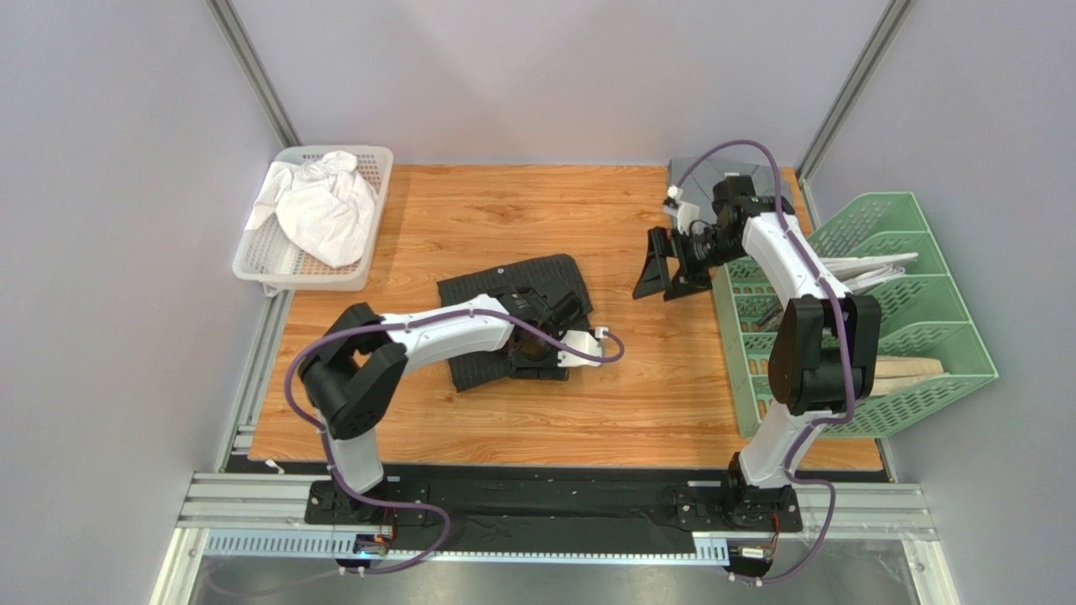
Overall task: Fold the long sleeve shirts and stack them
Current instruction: Fold the shirt
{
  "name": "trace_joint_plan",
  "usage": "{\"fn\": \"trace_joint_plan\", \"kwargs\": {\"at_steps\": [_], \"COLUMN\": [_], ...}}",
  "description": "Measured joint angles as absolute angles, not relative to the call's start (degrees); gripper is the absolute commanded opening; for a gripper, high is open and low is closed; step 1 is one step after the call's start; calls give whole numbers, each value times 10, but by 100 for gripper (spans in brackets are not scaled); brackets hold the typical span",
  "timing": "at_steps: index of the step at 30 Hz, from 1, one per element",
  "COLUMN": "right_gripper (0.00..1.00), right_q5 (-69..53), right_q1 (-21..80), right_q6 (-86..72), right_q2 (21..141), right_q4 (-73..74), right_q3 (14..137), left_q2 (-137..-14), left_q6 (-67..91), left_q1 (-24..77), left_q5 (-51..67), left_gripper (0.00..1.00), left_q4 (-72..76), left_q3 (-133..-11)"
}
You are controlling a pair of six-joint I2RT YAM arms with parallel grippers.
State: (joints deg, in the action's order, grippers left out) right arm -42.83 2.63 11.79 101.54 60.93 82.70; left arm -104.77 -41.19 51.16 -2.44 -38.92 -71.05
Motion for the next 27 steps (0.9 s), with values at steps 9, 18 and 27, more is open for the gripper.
{"fn": "trace_joint_plan", "kwargs": {"at_steps": [9, 18, 27], "right_gripper": [84, 43, 40], "right_q5": [-438, -417, -358], "right_q1": [116, 256, 245], "right_q6": [135, 148, 178], "right_q2": [1166, 1311, 1321], "right_q4": [593, 529, 502], "right_q3": [1078, 1204, 1054], "left_q2": [-757, -826, -964], "left_q6": [-416, -458, -435], "left_q1": [509, 505, 381], "left_q5": [155, 181, 100], "left_gripper": [42, 28, 11], "left_q4": [-451, -487, -409], "left_q3": [-629, -556, -573]}}
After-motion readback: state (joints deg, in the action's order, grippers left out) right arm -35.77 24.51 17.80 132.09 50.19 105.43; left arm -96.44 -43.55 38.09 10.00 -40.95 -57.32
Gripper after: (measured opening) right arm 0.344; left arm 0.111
